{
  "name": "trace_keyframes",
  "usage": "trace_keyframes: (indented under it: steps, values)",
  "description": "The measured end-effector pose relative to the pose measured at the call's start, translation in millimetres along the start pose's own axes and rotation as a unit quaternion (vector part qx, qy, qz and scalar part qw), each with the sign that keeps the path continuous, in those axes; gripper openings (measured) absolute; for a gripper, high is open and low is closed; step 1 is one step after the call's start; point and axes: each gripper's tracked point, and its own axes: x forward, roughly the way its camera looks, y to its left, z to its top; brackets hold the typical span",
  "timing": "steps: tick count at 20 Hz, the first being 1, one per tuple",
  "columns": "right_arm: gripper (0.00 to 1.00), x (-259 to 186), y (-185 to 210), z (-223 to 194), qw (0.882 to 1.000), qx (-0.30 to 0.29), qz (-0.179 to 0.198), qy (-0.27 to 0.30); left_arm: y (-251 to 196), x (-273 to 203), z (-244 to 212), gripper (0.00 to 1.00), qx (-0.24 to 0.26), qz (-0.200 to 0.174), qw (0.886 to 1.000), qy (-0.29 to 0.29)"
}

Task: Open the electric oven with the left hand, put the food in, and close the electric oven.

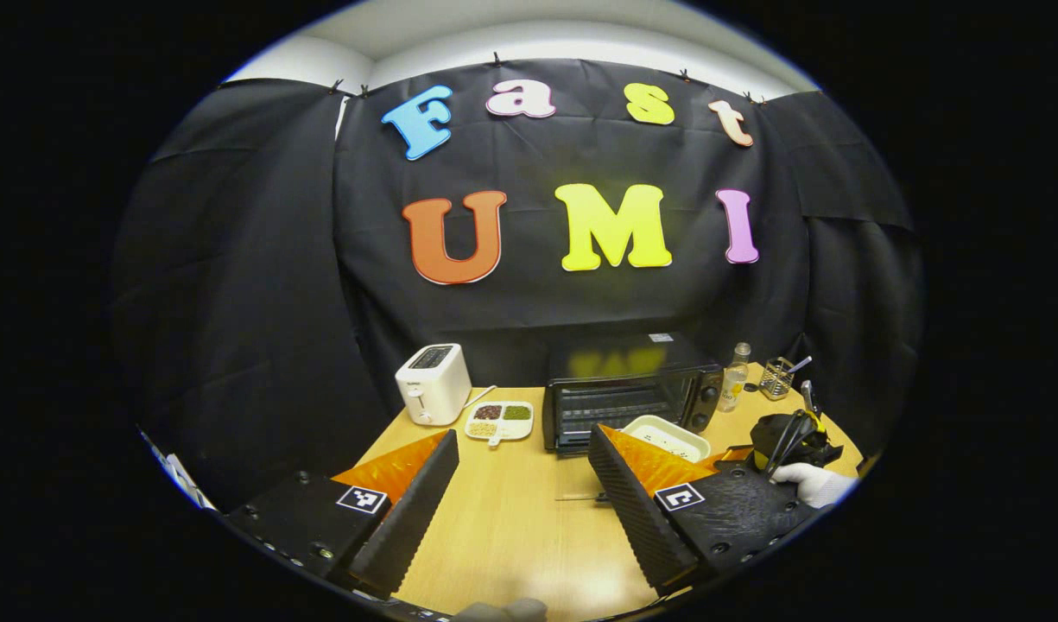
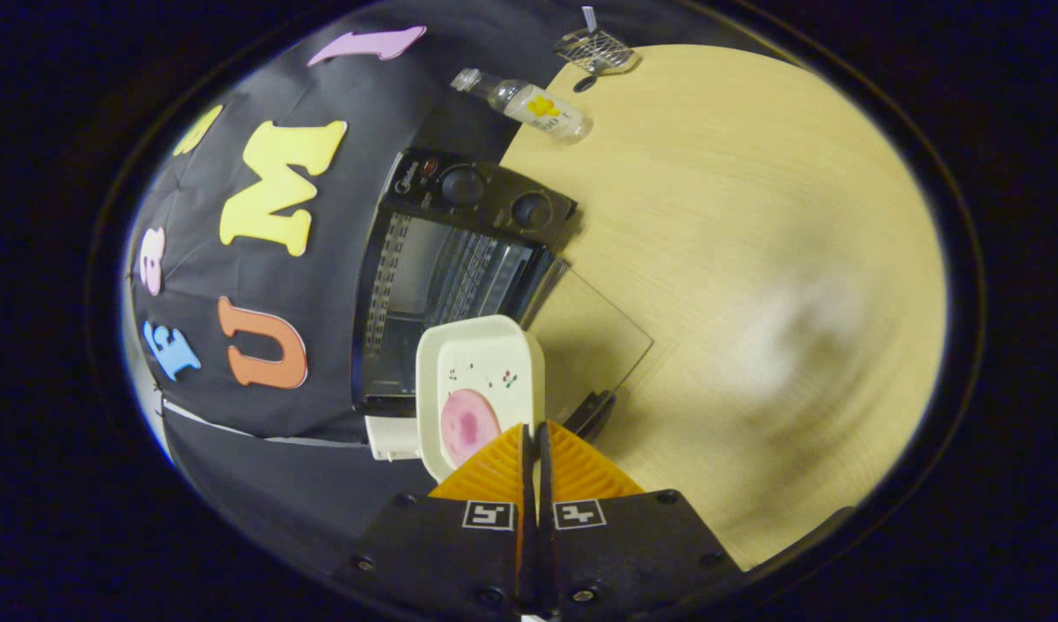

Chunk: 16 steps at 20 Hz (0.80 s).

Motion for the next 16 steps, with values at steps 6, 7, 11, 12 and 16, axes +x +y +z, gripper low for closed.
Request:
trace_keyframes:
  steps: [6, 7, 11, 12, 16]
  values:
    - [0.04, 40, 20, 16, 1.000, 0.000, -0.006, -0.008, 20, -8, -11, 0.97, -0.013, 0.029, 0.999, 0.011]
    - [0.04, 46, 23, 22, 1.000, 0.000, -0.005, -0.014, 22, -8, -12, 0.96, -0.014, 0.034, 0.999, 0.012]
    - [0.04, 76, 36, 46, 1.000, 0.001, 0.001, -0.028, 25, -3, -17, 0.97, -0.021, 0.051, 0.998, 0.023]
    - [0.04, 84, 40, 52, 1.000, 0.002, 0.005, -0.029, 25, -5, -17, 0.97, -0.023, 0.054, 0.998, 0.024]
    - [0.04, 111, 54, 69, 0.999, -0.005, 0.017, -0.039, 25, -4, -19, 0.97, -0.027, 0.065, 0.997, 0.033]
